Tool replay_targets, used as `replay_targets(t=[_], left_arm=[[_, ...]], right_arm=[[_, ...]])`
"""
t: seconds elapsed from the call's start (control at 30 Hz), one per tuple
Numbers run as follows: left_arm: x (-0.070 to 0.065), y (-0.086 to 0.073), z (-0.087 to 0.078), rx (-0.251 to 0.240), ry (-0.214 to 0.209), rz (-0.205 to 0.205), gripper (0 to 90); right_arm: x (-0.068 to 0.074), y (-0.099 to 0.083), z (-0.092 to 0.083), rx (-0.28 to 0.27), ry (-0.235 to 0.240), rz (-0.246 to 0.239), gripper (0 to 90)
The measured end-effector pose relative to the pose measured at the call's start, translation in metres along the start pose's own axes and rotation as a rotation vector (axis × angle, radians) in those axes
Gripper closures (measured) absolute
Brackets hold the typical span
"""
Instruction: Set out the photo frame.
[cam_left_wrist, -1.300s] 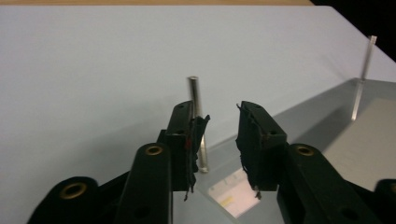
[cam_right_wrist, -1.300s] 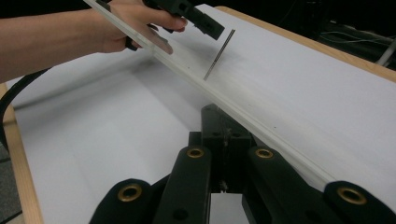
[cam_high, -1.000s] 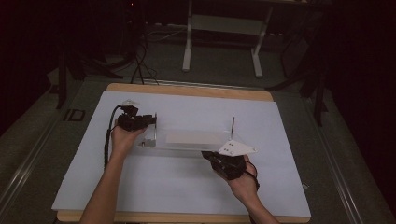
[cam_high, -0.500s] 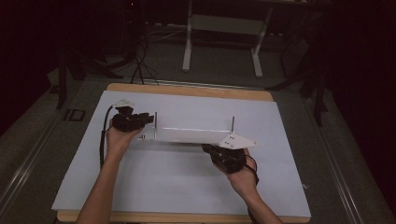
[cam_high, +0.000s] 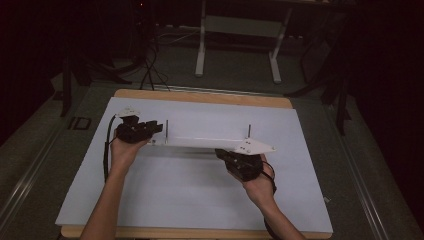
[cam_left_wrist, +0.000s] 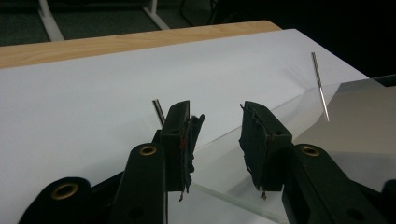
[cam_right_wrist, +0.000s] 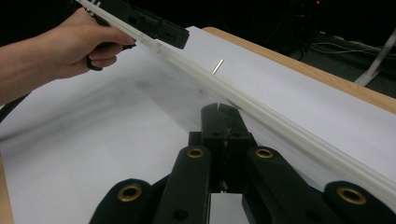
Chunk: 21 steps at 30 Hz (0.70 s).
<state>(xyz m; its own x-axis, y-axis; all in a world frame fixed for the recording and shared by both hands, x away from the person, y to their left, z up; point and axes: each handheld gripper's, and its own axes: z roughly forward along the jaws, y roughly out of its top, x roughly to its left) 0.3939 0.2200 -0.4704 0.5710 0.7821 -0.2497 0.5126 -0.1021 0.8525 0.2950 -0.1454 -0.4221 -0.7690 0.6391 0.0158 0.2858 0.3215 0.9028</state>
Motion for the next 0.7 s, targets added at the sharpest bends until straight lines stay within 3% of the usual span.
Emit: replay_targets(t=[0.7], left_arm=[[-0.006, 0.002, -0.013, -0.032, -0.008, 0.031, 61.4]], right_arm=[[-0.008, 0.012, 0.006, -0.010, -0.015, 0.007, 90.0]])
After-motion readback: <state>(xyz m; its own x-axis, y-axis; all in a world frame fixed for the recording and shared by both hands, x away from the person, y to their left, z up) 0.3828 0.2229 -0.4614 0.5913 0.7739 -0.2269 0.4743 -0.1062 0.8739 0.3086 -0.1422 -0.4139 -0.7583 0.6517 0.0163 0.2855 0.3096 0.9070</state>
